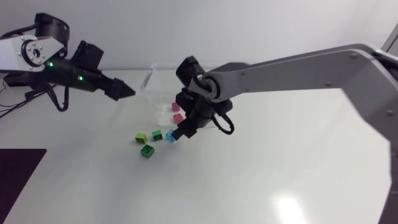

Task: Place the duplo bricks in the container

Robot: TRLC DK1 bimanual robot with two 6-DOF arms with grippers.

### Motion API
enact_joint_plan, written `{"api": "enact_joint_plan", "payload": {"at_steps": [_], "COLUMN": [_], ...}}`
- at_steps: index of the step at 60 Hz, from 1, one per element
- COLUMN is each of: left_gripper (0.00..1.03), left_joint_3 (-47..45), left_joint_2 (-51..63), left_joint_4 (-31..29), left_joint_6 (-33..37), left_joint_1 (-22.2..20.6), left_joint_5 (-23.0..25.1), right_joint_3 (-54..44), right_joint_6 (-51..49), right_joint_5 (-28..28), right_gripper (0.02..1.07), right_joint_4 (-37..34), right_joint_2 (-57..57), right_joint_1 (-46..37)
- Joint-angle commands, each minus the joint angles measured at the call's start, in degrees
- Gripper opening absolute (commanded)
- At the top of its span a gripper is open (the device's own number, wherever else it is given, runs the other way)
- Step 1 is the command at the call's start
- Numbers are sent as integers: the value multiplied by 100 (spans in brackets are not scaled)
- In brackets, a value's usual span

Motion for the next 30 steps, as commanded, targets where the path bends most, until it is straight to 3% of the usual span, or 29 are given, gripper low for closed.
{"api": "enact_joint_plan", "payload": {"at_steps": [1,7,17,30], "left_gripper": [99,99,99,99], "left_joint_3": [-636,-1067,-1348,-1339], "left_joint_2": [-32,38,416,698], "left_joint_4": [-125,-90,244,517], "left_joint_6": [509,482,-151,-792], "left_joint_1": [-1,-229,-598,-941], "left_joint_5": [-59,-490,-1123,-1597], "right_joint_3": [-61,133,642,1363], "right_joint_6": [154,277,462,673], "right_joint_5": [26,70,132,132], "right_gripper": [25,25,25,25], "right_joint_4": [-85,-146,-85,258], "right_joint_2": [-640,-930,-991,-508], "right_joint_1": [-2,-151,-477,-846]}}
